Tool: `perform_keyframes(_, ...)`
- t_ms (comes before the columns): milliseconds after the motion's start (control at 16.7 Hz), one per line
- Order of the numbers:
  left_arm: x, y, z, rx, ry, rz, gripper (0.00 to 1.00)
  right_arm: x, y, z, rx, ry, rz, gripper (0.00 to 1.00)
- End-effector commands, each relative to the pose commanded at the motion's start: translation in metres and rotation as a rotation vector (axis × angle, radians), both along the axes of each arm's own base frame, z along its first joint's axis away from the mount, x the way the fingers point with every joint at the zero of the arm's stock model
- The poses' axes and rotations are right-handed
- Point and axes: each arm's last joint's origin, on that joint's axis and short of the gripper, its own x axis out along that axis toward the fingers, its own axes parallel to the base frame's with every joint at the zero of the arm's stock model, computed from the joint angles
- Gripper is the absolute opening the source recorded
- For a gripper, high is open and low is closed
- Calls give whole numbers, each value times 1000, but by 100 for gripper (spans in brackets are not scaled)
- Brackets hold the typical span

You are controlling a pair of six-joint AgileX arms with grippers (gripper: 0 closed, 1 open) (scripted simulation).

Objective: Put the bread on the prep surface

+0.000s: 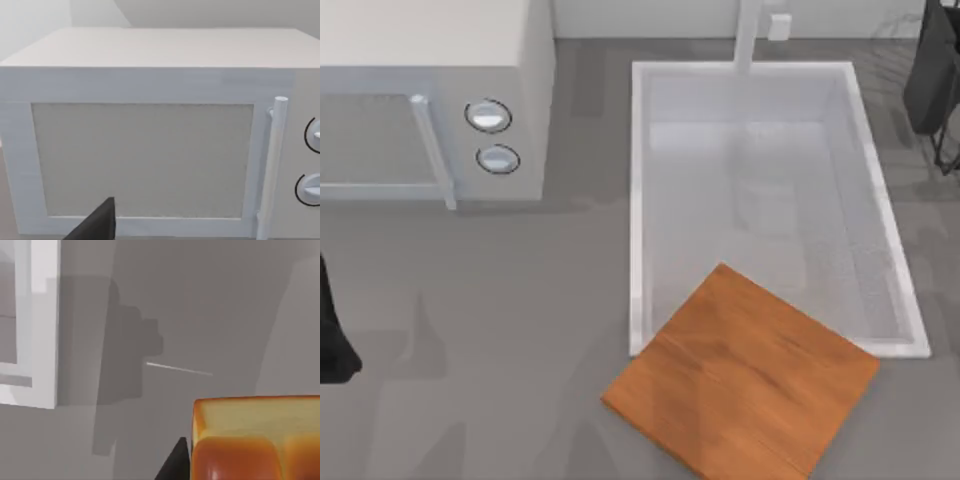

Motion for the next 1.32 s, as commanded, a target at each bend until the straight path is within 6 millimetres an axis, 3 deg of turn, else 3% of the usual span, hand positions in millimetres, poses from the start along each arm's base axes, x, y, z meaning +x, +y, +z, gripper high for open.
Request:
perform_keyframes(180, 0, 0, 0, 0, 0, 0, 100, 5, 68, -7, 2, 10, 349, 0)
perform_keyframes(300, 0, 0, 0, 0, 0, 0, 100, -2, 123, -13, 4, 18, 618, 0)
perform_keyframes(480, 0, 0, 0, 0, 0, 0, 100, -28, 200, -20, 6, 20, 1010, 0)
perform_keyframes(660, 0, 0, 0, 0, 0, 0, 100, -57, 248, -22, 7, 3, 1291, 0)
perform_keyframes(840, 0, 0, 0, 0, 0, 0, 100, -71, 266, -22, 6, -12, 1410, 0)
perform_keyframes(1320, 0, 0, 0, 0, 0, 0, 100, -70, 264, -28, 6, -12, 1402, 0)
